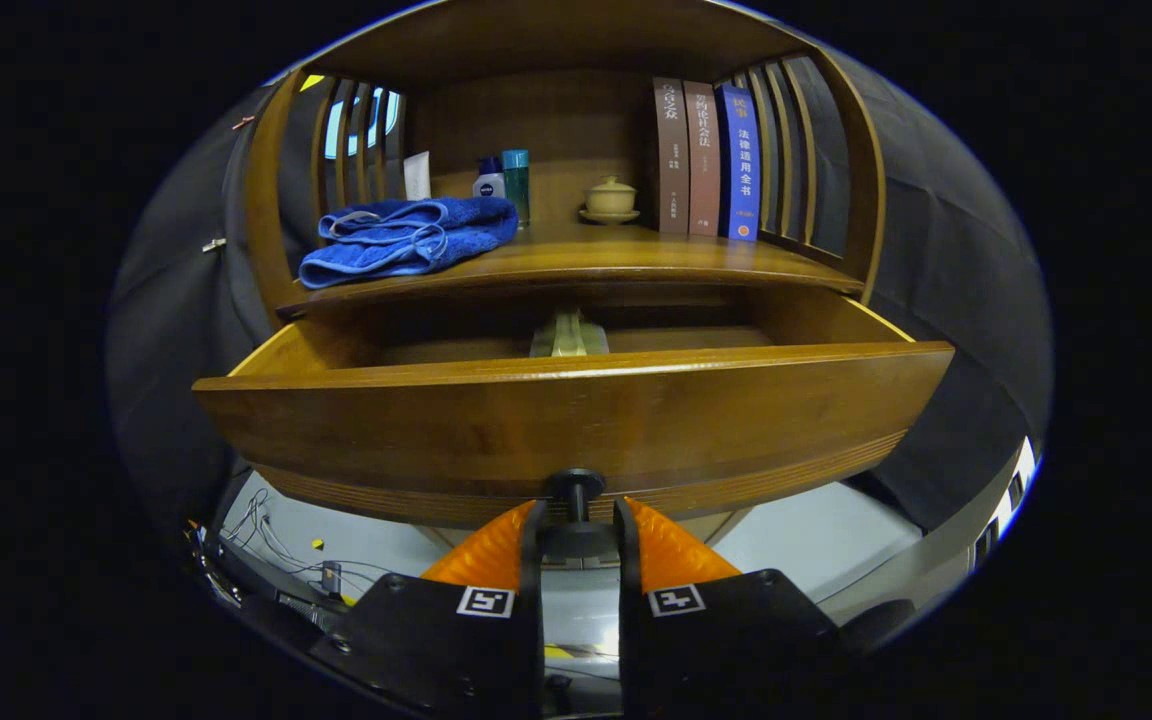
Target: Pull open the drawer, take out the items inside it, and place them on the countertop above the cabinet.
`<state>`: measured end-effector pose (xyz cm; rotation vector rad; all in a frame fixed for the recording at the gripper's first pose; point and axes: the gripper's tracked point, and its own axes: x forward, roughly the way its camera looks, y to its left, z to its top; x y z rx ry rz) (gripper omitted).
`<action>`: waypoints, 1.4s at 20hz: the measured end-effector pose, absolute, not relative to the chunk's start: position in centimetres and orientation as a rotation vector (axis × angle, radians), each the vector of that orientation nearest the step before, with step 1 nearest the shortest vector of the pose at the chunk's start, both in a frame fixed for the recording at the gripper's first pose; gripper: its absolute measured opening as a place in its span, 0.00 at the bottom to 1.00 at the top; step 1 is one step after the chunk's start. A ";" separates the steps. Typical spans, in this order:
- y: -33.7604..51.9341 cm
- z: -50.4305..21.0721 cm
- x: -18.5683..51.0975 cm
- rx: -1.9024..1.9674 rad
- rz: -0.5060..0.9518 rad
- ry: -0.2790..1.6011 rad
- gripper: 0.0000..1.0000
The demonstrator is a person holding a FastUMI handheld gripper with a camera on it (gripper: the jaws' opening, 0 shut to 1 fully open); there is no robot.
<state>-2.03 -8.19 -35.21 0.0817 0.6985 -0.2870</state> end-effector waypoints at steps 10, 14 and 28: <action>-6.4 -35.6 -9.0 0.109 -0.285 0.747 0.33; -6.2 -35.6 -9.3 0.094 -0.281 0.744 0.34; -6.8 -26.4 -8.5 0.125 -0.305 0.642 0.97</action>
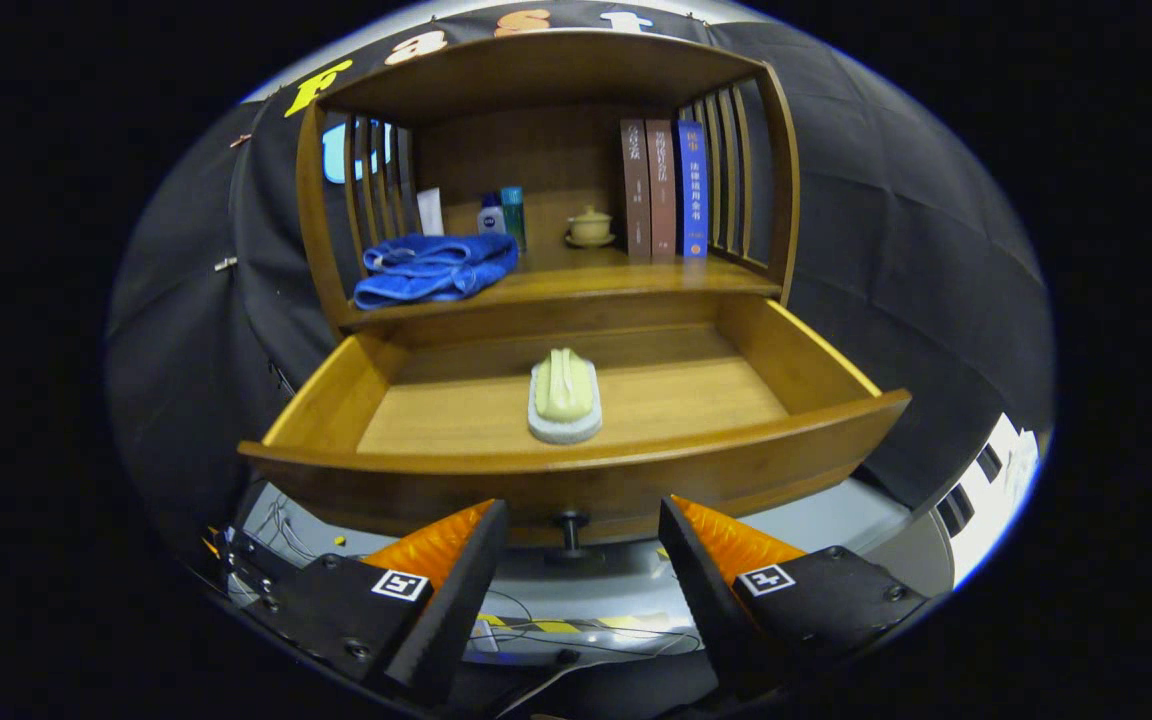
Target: Pull open the drawer, take out the items inside it, and place them on the countertop above the cabinet.
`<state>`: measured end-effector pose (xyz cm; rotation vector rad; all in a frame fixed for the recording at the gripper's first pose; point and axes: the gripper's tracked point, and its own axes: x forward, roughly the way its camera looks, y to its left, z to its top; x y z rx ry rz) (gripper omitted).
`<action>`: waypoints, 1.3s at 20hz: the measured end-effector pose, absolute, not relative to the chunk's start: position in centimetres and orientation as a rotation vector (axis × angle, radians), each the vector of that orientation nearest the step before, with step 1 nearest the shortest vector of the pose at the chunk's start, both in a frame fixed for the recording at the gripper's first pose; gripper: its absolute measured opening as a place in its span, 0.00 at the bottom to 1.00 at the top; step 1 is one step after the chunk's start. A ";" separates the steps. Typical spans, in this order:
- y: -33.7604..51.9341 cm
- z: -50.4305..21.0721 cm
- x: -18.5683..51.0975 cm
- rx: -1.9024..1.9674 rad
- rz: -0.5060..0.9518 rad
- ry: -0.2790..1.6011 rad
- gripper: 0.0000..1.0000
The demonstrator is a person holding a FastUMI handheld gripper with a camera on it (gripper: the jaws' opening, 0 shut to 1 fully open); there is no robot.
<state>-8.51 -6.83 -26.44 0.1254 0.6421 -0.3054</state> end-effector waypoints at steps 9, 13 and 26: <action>-9.5 -22.7 3.0 0.167 -0.271 0.648 0.94; -10.3 -25.8 7.5 0.160 -0.256 0.758 0.92; -11.8 -36.8 10.8 0.119 -0.262 1.191 0.79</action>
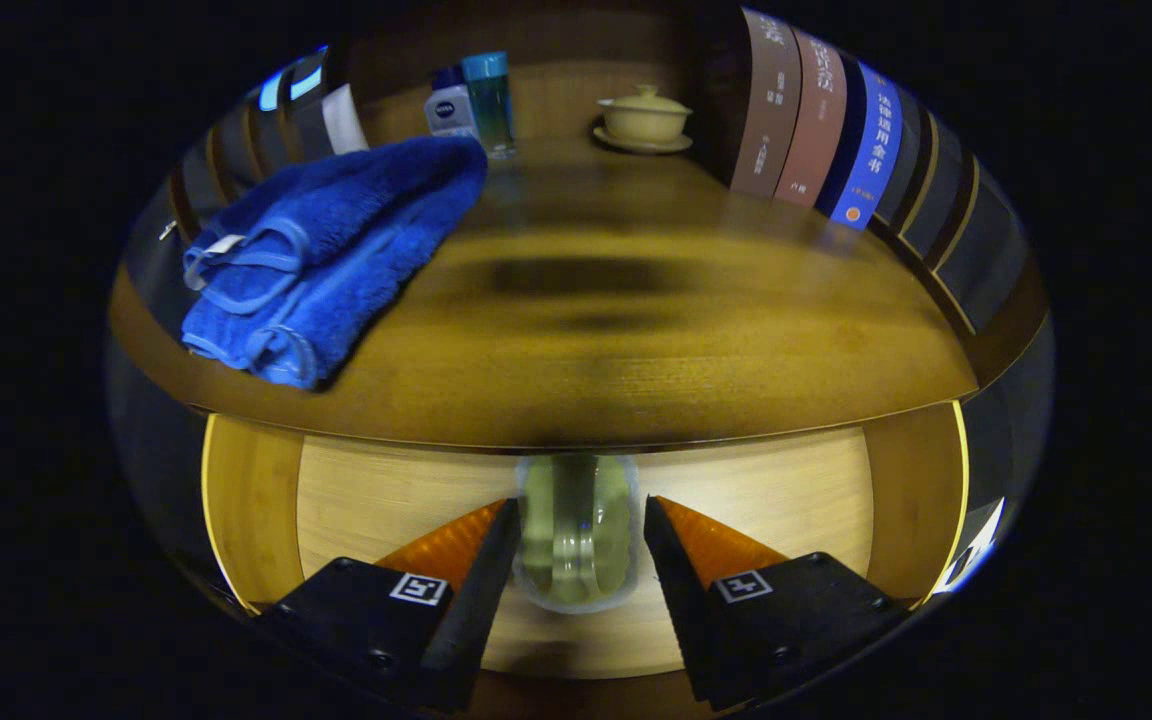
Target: Pull open the drawer, take out the items inside it, and place them on the countertop above the cabinet.
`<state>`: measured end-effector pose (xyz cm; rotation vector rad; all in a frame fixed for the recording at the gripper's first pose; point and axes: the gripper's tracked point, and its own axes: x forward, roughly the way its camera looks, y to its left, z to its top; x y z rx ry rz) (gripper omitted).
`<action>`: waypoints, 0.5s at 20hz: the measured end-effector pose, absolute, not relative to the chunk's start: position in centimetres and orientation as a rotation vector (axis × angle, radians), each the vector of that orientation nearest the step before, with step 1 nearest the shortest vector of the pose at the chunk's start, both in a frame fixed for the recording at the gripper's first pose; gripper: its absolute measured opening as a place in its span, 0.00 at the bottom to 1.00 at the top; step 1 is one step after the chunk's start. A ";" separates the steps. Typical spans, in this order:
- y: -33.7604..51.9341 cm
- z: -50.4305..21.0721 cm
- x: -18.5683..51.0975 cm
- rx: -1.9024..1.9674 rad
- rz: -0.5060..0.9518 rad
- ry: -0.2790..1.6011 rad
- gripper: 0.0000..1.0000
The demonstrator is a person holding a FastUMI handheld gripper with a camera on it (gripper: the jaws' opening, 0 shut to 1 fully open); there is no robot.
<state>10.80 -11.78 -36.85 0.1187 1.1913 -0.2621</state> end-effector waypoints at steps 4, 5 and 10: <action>-11.7 -38.5 10.8 0.118 -0.247 1.263 0.62; -11.2 -38.1 11.2 0.120 -0.233 1.258 0.62; -11.7 -37.9 11.3 0.095 -0.252 1.246 0.23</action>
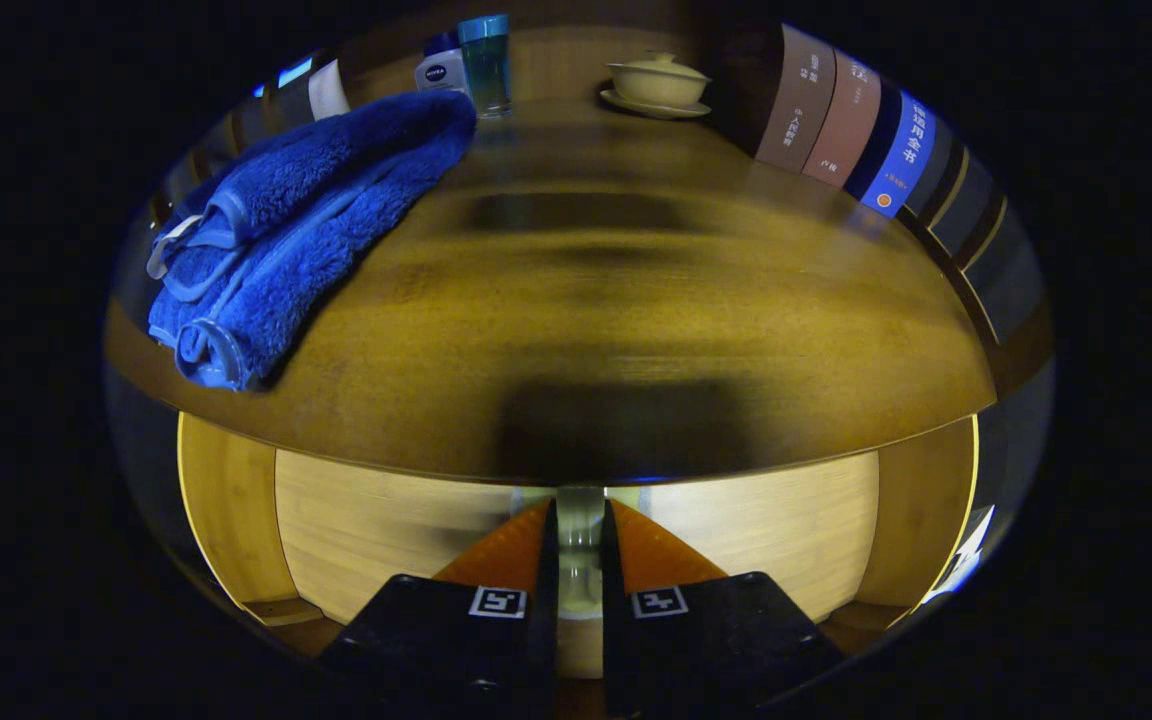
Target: Pull open the drawer, take out the items inside it, and place them on the countertop above the cabinet.
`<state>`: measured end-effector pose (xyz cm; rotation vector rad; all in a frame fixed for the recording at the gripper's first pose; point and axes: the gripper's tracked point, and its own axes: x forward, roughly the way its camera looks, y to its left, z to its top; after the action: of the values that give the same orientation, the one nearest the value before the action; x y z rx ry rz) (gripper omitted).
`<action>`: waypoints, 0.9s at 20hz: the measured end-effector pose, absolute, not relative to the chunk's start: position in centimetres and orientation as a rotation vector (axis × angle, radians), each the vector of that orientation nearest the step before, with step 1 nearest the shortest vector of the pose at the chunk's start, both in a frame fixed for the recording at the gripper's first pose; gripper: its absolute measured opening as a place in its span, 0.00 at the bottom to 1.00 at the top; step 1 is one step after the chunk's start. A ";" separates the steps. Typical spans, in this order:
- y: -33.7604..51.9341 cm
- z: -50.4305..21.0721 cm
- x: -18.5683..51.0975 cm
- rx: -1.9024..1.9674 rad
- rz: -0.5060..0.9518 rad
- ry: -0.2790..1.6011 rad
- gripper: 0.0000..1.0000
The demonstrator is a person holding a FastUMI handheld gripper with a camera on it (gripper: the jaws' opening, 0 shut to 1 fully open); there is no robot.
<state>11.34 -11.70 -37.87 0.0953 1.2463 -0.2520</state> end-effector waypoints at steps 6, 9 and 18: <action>-11.8 -37.7 10.9 0.149 -0.250 1.233 0.10; -11.0 -36.9 10.4 0.180 -0.229 1.220 0.10; -9.6 -26.9 6.9 0.132 -0.198 1.039 0.10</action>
<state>6.88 -9.57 -26.94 0.1317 1.0391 -0.1983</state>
